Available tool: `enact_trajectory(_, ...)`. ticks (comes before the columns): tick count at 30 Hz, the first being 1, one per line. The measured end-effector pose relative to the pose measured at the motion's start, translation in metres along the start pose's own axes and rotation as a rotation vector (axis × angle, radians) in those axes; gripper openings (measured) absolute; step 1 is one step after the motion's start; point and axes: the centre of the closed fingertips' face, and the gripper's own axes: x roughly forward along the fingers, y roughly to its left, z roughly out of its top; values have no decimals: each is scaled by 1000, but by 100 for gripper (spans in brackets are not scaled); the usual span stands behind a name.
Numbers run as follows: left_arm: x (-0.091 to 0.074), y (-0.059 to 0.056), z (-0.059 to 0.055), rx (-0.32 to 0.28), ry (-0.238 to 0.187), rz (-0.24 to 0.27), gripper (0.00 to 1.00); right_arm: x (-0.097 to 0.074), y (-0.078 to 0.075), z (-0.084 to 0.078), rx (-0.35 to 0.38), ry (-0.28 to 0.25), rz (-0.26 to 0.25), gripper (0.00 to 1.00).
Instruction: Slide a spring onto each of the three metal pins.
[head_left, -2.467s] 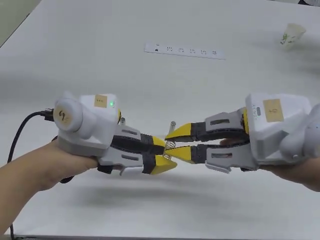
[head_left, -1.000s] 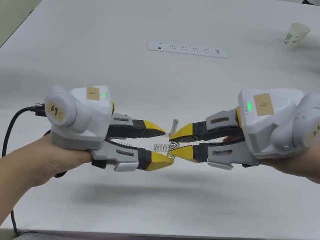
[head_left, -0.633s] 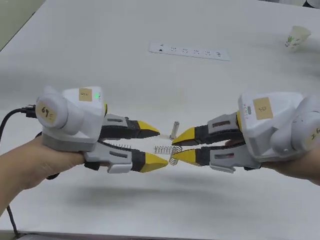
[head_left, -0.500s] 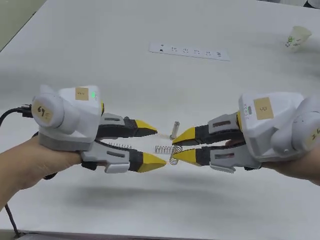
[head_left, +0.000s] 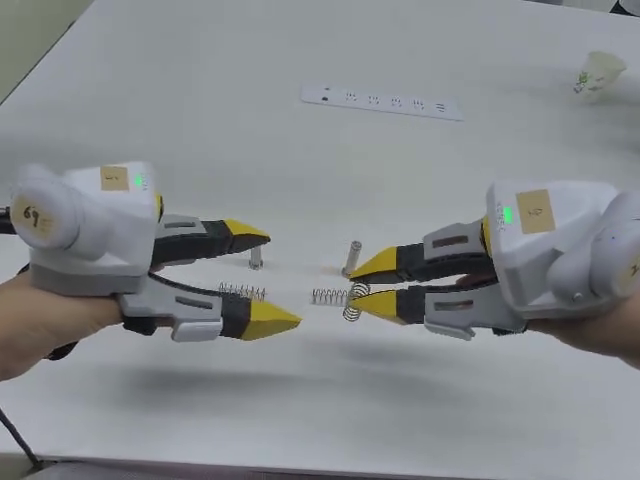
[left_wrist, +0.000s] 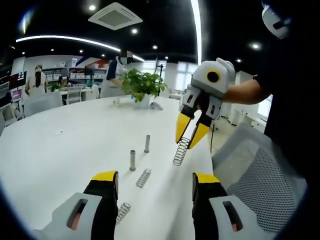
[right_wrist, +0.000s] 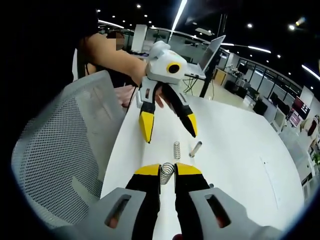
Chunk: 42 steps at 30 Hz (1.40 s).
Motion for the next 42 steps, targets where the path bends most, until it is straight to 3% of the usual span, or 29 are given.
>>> enact_trajectory(10,-16,18,-4,-30,-21,88,72,-1,-4,0,11,-9,-14,7)
enact_trajectory(17,-22,27,-12,-47,-19,116,80,-2,-6,-1,12,-6,-19,7)
enact_trajectory(25,-24,32,-15,-71,-25,144,98,-6,-8,-9,29,8,-26,7)
enact_trajectory(42,-29,35,-18,-80,-24,160,98,-19,-19,-26,55,42,-74,7)
